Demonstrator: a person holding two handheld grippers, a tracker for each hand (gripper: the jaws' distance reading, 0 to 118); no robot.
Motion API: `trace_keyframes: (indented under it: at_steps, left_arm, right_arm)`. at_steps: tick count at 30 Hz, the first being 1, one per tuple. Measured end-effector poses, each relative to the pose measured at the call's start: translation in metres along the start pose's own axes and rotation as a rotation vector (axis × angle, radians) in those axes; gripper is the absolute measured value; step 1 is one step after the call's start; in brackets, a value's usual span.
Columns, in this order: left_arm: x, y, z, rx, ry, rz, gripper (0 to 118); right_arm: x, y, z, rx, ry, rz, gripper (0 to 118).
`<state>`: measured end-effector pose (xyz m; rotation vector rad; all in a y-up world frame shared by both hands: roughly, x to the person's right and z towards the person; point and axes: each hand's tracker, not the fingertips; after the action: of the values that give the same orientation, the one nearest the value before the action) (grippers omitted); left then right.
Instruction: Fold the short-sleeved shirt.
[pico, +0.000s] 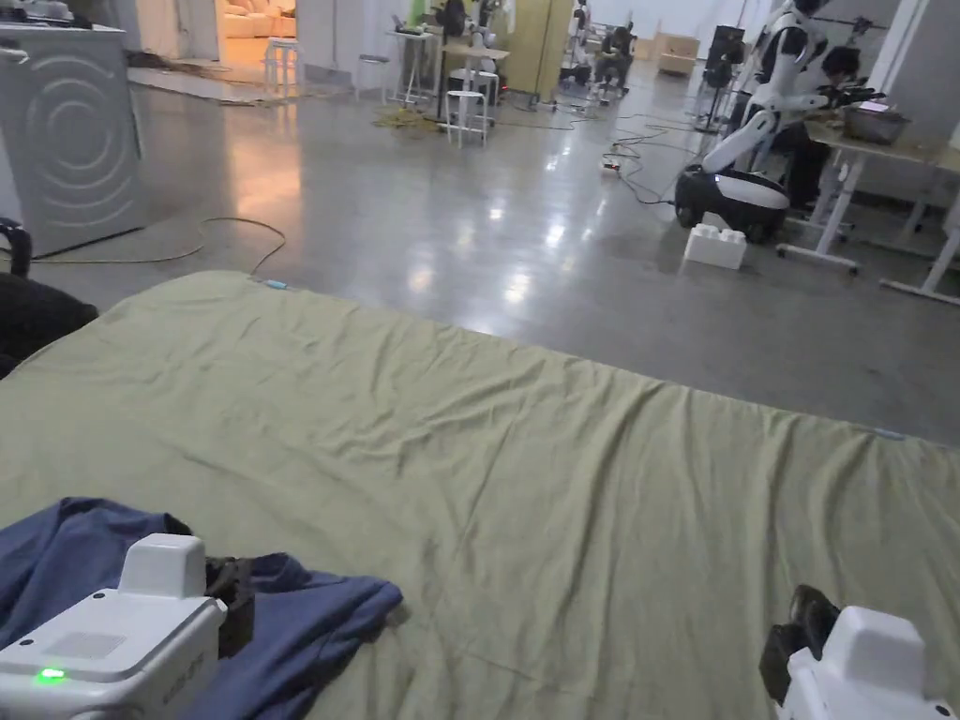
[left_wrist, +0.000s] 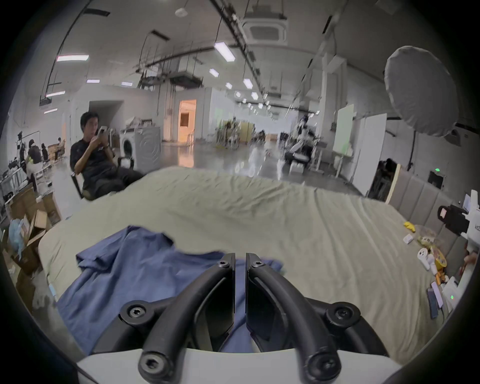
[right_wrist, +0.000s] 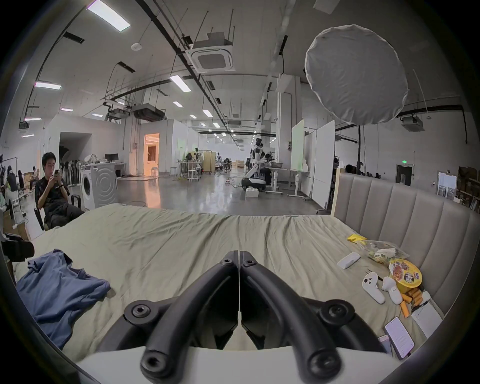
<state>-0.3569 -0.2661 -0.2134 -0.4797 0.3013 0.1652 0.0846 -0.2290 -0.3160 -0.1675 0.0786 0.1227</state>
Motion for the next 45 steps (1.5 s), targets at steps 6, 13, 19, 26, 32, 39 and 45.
trace_keyframes:
  at_steps: [6,13,19,26,32,39,45]
  left_arm:
    - [-0.084,-0.032,-0.04,-0.326,0.065,0.015,13]
    - [-0.12,-0.066,-0.074,-0.45,0.06,0.09,112]
    - [-0.114,-0.09,-0.105,-0.637,0.08,0.039,107]
    - [-0.114,-0.115,-0.116,-0.501,0.118,-0.067,62]
    - [-0.106,-0.107,-0.099,-0.447,0.166,-0.034,3]
    - [-0.103,-0.066,-0.074,-0.278,0.136,-0.067,2]
    - [-0.086,-0.012,-0.043,-0.131,0.118,-0.014,2]
  right_arm:
    - [-0.015,-0.013,-0.006,-0.04,0.036,0.026,1]
    - [-0.028,-0.023,-0.01,-0.087,0.059,0.05,1]
    - [-0.034,-0.028,-0.012,-0.117,0.068,0.071,1]
    - [-0.042,-0.031,-0.012,-0.133,0.077,0.056,1]
    - [-0.05,-0.034,-0.007,-0.132,0.091,0.072,1]
    - [-0.044,-0.032,-0.004,-0.127,0.078,0.059,1]
    - [-0.036,-0.026,0.001,-0.106,0.069,0.042,1]
